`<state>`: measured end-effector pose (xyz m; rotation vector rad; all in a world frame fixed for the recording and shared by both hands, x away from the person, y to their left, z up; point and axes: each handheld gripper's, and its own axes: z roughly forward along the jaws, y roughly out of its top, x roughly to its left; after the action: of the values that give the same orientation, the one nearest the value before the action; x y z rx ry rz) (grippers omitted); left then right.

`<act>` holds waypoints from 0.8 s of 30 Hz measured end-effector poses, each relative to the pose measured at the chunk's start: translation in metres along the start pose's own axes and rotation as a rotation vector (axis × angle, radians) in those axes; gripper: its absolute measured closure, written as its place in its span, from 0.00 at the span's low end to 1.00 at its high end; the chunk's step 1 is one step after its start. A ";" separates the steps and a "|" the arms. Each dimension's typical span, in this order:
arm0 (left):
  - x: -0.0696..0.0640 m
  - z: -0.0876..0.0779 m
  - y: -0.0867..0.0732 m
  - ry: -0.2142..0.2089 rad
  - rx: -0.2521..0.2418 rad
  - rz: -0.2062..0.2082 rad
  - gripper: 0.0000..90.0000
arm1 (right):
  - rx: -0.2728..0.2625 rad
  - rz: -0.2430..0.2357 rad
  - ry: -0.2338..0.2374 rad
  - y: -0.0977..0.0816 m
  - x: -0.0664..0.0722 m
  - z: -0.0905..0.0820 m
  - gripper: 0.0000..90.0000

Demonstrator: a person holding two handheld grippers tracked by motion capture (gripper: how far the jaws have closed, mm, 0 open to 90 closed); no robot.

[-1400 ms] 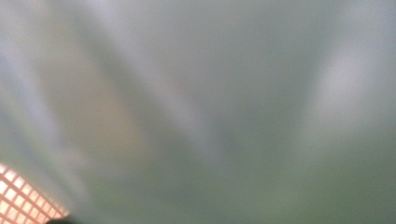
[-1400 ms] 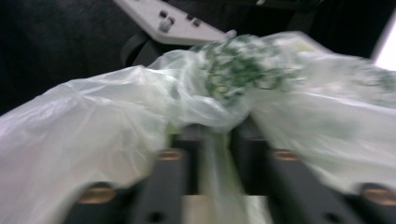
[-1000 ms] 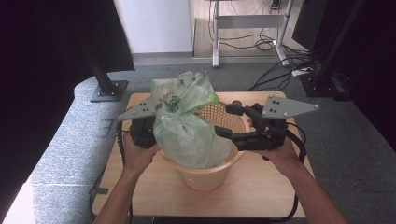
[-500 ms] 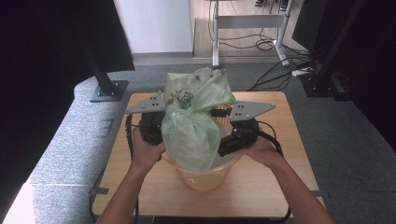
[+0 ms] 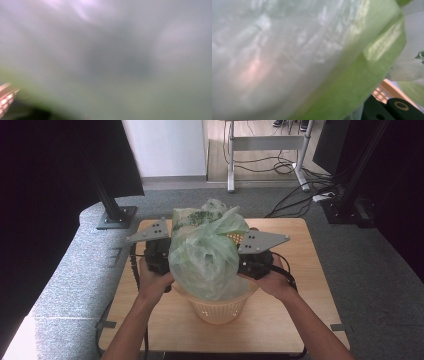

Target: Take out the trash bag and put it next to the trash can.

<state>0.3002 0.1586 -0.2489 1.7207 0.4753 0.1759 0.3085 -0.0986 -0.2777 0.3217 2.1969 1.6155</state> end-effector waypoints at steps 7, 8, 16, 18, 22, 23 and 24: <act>0.008 -0.032 -0.005 0.097 -0.024 -0.010 0.47 | -0.069 0.013 -0.076 0.011 -0.006 -0.034 0.98; 0.008 -0.034 -0.006 0.106 -0.022 -0.015 0.47 | -0.081 0.012 -0.083 0.014 -0.007 -0.039 0.98; 0.017 -0.042 -0.017 0.138 0.018 -0.039 0.46 | -0.149 -0.015 -0.120 0.040 -0.007 -0.082 0.98; 0.020 -0.044 -0.021 0.152 0.031 -0.042 0.46 | -0.158 -0.021 -0.135 0.044 -0.008 -0.093 0.98; 0.027 -0.047 -0.028 0.185 0.050 -0.050 0.46 | -0.172 -0.027 -0.176 0.048 -0.010 -0.120 0.98; 0.028 -0.047 -0.030 0.187 0.050 -0.054 0.46 | -0.169 -0.033 -0.197 0.048 -0.011 -0.132 0.98; 0.029 -0.048 -0.032 0.187 0.051 -0.057 0.46 | -0.169 -0.033 -0.197 0.048 -0.011 -0.132 0.98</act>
<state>0.3020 0.2183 -0.2736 1.7463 0.6708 0.2879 0.2577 -0.2017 -0.1964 0.3760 1.8971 1.6623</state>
